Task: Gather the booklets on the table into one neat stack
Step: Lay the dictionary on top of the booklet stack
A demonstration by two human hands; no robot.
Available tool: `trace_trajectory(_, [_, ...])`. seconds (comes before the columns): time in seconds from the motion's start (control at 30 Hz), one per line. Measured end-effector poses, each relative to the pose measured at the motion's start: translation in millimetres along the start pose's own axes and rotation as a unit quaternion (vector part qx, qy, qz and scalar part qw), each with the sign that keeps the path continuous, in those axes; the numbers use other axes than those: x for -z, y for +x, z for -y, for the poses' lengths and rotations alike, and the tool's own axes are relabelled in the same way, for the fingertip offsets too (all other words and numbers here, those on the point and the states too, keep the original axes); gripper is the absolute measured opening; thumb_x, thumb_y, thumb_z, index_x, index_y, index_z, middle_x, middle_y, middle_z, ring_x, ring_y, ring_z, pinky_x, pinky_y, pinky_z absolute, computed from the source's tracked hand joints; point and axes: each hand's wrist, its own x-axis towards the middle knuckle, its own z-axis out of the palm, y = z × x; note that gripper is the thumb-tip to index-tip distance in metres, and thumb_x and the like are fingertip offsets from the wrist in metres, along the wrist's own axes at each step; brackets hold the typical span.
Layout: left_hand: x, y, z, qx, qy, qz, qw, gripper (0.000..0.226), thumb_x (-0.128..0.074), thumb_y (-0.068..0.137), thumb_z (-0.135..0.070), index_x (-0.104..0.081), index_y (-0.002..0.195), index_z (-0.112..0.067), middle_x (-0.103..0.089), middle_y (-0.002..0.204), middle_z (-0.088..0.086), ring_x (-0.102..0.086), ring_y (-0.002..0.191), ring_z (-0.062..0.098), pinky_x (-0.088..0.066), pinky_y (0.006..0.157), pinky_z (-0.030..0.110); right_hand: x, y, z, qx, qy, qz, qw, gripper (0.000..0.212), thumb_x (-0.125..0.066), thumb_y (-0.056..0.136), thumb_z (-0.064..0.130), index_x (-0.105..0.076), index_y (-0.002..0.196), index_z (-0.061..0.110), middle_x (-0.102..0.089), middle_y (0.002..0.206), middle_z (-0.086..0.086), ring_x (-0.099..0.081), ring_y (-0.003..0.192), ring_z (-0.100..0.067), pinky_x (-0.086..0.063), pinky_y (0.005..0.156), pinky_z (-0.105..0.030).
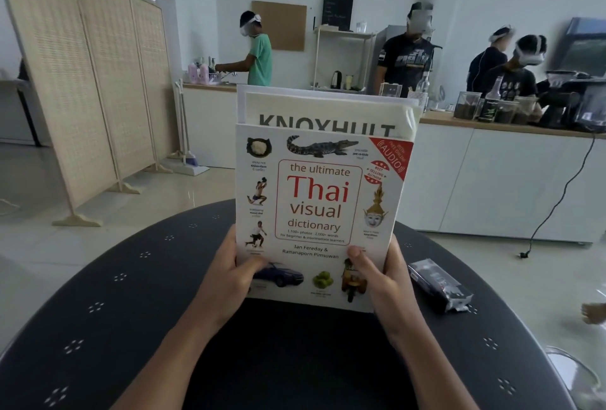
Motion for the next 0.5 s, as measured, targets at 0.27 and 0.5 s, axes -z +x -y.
trace_trajectory(0.27, [1.0, 4.2, 0.1, 0.058, 0.030, -0.001, 0.998, 0.039, -0.062, 0.081, -0.022, -0.054, 0.109, -0.048, -0.076, 0.109, -0.018, -0.073, 0.100, 0.003, -0.056, 0.080, 0.026, 1.9, 5.2, -0.1, -0.025, -0.094, 0.003, 0.995, 0.025, -0.064, 0.100, 0.020, -0.055, 0.115, 0.037, -0.078, 0.112, 0.018, -0.076, 0.101, -0.010, -0.064, 0.079, -0.039])
trace_trajectory(0.5, [8.3, 5.7, -6.5, 0.171, 0.079, -0.011, 0.982, 0.038, -0.062, 0.067, -0.025, -0.062, 0.105, -0.023, -0.079, 0.090, -0.002, -0.076, 0.081, 0.014, -0.054, 0.068, 0.035, -1.8, 3.8, 5.2, -0.099, -0.216, -0.009, 0.971, 0.010, -0.062, 0.099, 0.031, -0.060, 0.107, 0.038, -0.079, 0.099, 0.019, -0.074, 0.088, 0.000, -0.054, 0.066, -0.021])
